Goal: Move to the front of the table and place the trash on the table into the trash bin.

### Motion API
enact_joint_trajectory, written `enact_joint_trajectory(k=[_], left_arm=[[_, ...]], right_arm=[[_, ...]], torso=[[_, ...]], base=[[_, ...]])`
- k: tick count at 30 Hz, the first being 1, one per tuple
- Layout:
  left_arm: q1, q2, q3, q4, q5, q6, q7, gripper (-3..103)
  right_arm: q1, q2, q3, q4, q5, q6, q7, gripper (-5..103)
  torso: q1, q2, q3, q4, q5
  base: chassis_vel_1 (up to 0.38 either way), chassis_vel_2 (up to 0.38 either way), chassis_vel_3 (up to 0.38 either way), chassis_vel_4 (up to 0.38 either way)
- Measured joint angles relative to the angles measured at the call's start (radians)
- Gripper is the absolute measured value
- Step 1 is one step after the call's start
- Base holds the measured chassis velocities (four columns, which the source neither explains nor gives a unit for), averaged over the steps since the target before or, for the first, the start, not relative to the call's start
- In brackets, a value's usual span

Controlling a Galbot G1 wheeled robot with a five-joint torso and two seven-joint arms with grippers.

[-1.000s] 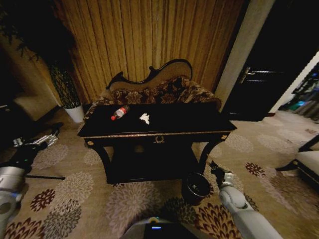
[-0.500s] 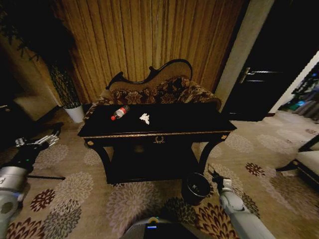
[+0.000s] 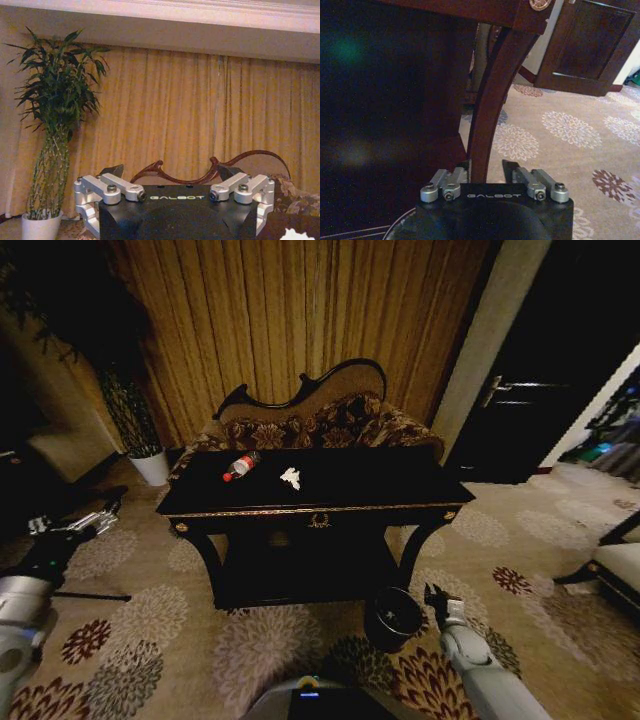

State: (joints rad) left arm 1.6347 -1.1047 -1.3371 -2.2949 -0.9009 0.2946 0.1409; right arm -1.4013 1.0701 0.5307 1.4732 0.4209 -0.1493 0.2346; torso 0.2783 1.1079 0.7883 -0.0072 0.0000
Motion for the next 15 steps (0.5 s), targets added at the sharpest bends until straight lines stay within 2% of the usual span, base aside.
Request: enact_joint_trajectory(k=[1,2,4,6,7,8,10,11,13,14,15], left_arm=[[0.0,0.0,0.0,0.0,0.0,0.0,0.0,100],[0.0,0.0,0.0,0.0,0.0,0.0,0.0,100],[0.0,0.0,0.001,0.0,0.0,-0.001,0.0,100],[0.0,0.0,0.002,0.0,0.0,-0.001,0.0,100],[0.0,0.0,0.003,0.0,0.001,-0.002,0.001,100],[0.0,-0.001,0.004,0.0,0.001,-0.002,0.001,100],[0.0,-0.002,0.005,0.0,0.001,-0.003,0.001,100],[0.0,-0.002,0.005,0.0,0.001,-0.003,0.001,100],[-0.001,-0.002,0.005,0.0,0.001,-0.003,0.001,100],[-0.001,-0.002,0.006,0.0,0.002,-0.003,0.001,100],[-0.002,-0.002,0.006,0.001,0.002,-0.003,0.002,100]], right_arm=[[-0.001,0.0,0.0,0.0,-0.002,0.0,0.0,43],[-0.001,0.0,0.0,0.0,-0.002,0.0,0.0,43],[-0.003,0.001,0.001,0.0,-0.003,0.002,0.0,54],[-0.004,0.001,0.002,0.0,-0.003,0.002,0.0,54],[-0.006,0.001,0.003,0.0,-0.003,0.002,0.0,65],[-0.007,0.001,0.004,0.001,-0.003,0.003,0.001,65],[-0.008,0.001,0.005,0.002,-0.001,0.004,0.001,76],[-0.008,0.001,0.005,0.002,-0.001,0.004,0.001,76],[-0.008,0.0,0.006,0.003,0.001,0.005,0.002,86],[-0.007,0.001,0.006,0.003,0.002,0.005,0.002,86],[-0.007,0.0,0.006,0.002,0.002,0.005,0.002,96]], torso=[[0.0,0.0,0.0,0.0,0.0],[0.0,0.0,0.0,0.0,0.0],[0.0,0.0,0.0,0.0,0.0],[0.0,0.0,0.0,0.0,-0.0001],[0.0,0.0,0.0,0.0,0.0],[0.0,0.0,0.0,0.0,0.0],[0.0,0.0,0.0,0.0,0.0],[0.0,0.0,0.0,0.0,0.0],[0.0,0.0,0.0,0.0001,-0.0001],[0.0,0.0,0.0,0.0,0.0],[0.0,0.0,0.0,0.0,-0.0001]], base=[[0.0,0.0,0.0,0.0],[0.0,0.0,0.0,0.0],[0.0,0.0,0.0,0.0],[0.0,0.0,0.0,0.0],[0.0,0.0,0.0,0.0],[0.0,0.0,0.0,0.0],[0.0,0.0,0.0,0.0],[0.0,0.0,0.0,0.0],[0.0,0.0,0.0,0.0],[0.0,0.0,0.0,0.0],[0.0,0.0,0.0,0.0]])
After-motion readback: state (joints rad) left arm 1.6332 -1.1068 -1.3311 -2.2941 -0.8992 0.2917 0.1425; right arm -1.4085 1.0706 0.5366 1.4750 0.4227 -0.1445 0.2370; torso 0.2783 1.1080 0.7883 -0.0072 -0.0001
